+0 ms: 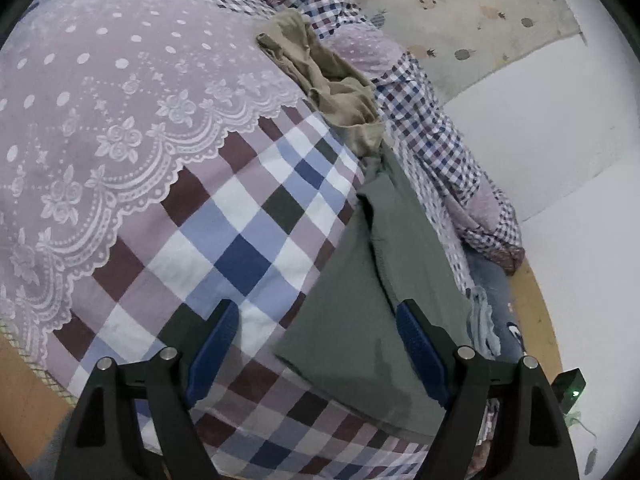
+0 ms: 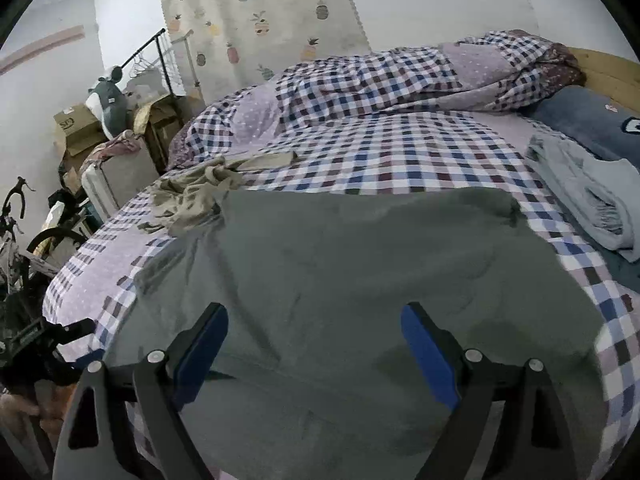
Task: Fold clothes
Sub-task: 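Open both grippers and press the folded sweatshirt flat on the sheet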
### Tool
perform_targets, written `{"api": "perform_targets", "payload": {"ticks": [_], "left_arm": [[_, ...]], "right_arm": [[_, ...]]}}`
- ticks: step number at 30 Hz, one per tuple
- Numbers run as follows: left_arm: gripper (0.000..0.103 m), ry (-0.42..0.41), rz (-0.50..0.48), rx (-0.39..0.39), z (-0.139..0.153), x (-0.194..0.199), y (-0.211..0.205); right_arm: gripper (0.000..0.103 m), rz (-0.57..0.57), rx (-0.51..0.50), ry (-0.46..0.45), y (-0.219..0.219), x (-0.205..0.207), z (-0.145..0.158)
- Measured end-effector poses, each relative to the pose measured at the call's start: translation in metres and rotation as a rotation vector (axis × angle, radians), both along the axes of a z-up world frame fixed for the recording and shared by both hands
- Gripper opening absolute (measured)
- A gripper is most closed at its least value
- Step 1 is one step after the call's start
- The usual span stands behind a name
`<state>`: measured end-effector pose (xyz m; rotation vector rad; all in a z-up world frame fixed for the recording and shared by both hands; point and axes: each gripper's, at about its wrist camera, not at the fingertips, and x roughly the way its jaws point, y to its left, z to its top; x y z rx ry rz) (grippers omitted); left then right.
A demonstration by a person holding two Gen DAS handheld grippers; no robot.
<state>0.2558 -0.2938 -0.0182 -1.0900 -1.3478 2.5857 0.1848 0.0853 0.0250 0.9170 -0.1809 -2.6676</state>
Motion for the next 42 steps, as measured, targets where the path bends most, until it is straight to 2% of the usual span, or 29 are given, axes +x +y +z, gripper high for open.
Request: {"api": "perform_targets", "payload": {"ticks": [7,16,23,26,29,32,38,42], "left_arm": [[0.085,0.016,-0.012,-0.015,-0.005,-0.006,0.005],[0.085,0.045,-0.058,0.035,-0.019,-0.006,0.030],[0.085,0.071,-0.051,0.115,-0.032,0.000,0.049],[0.085,0.079,-0.044,0.137,-0.033,-0.002,0.047],[0.085,0.087,-0.030,0.205,-0.036,-0.005,0.038],[0.085,0.091,-0.024,0.239,-0.036,-0.005,0.034],[0.085,0.191,0.019,0.211,-0.019,0.001,0.020],[0.085,0.186,0.041,0.240,-0.023,-0.002,0.012]], "right_arm": [[0.091,0.033,0.014,0.009,-0.012,0.002,-0.001],[0.091,0.002,-0.007,0.017,-0.010,0.001,-0.002],[0.091,0.009,0.029,0.039,-0.016,0.002,-0.003],[0.091,0.012,0.045,0.048,-0.019,0.003,-0.003],[0.091,0.015,0.060,0.057,-0.022,0.003,-0.004],[0.091,0.020,0.073,0.062,-0.025,0.004,-0.005],[0.091,0.035,0.106,0.077,-0.031,0.004,-0.008],[0.091,0.052,0.125,0.086,-0.035,0.004,-0.009]]}}
